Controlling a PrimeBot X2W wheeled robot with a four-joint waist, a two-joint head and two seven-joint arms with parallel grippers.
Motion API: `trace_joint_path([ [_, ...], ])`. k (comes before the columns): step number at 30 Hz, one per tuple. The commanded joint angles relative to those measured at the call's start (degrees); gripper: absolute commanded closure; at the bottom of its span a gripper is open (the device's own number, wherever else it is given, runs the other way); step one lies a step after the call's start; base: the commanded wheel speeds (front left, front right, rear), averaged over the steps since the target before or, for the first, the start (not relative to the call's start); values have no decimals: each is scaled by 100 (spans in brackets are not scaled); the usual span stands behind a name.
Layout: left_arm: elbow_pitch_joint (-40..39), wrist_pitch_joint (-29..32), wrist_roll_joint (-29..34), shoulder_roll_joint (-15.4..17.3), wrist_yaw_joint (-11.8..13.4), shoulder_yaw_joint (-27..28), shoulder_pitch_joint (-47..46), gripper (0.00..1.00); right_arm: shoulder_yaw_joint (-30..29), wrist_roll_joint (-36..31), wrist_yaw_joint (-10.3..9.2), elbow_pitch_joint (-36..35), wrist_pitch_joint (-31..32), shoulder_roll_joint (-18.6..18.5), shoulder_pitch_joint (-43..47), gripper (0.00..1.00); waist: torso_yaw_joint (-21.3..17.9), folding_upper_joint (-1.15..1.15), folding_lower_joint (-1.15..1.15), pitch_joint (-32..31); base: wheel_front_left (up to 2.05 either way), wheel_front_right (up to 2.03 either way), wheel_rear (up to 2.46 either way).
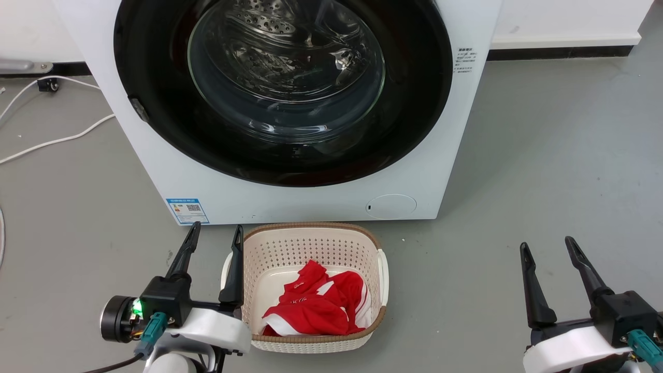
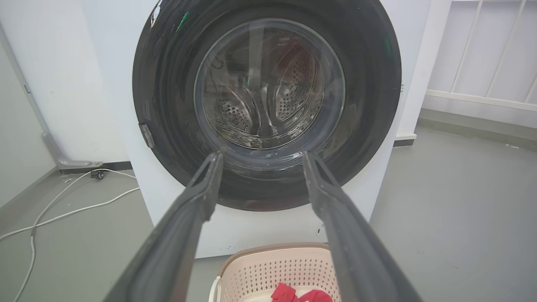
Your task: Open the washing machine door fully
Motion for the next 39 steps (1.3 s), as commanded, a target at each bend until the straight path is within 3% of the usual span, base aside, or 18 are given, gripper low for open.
trace_joint_path([
  [1, 14, -26, -22, -11, -14, 5, -1, 0, -4, 0, -3, 11, -33, 24, 25, 0, 0, 0, 0, 3, 0, 0, 0],
  [12, 10, -22, -26, -30, -11, 74, -14, 0, -12, 59, -3, 56, -58, 24, -4, 0, -4, 0, 0, 11, 0, 0, 0],
  [13, 12, -22, -23, -32, -10, 76, -7, 0, -12, 98, -4, 67, -54, 24, 1, 16, -6, 0, 0, 7, 0, 0, 0],
  [15, 15, -22, -17, -37, -7, 80, 11, 0, -2, 157, -3, 79, -55, 24, 9, 97, -9, 0, 0, 2, 0, 0, 0],
  [16, 10, -22, -15, -38, -7, 82, 14, 0, 23, 160, -3, 86, -50, 24, 13, 100, -10, 0, 0, 4, 0, 0, 0],
  [25, -16, -21, 25, -52, 14, 99, -7, 0, -63, 690, -4, 189, -24, 23, -27, 100, 1, 0, 0, 33, 0, 0, 0],
  [31, 11, -21, -33, -73, 47, 101, -19, 0, -218, 1989, -3, 536, -44, 22, -104, 100, 35, 0, 0, 28, 0, 0, 0],
  [39, -41, -21, -51, -87, 65, 103, -87, 0, -153, 4783, -3, 1102, -213, 20, -528, 100, 1, 0, 0, 142, 0, 0, 0],
])
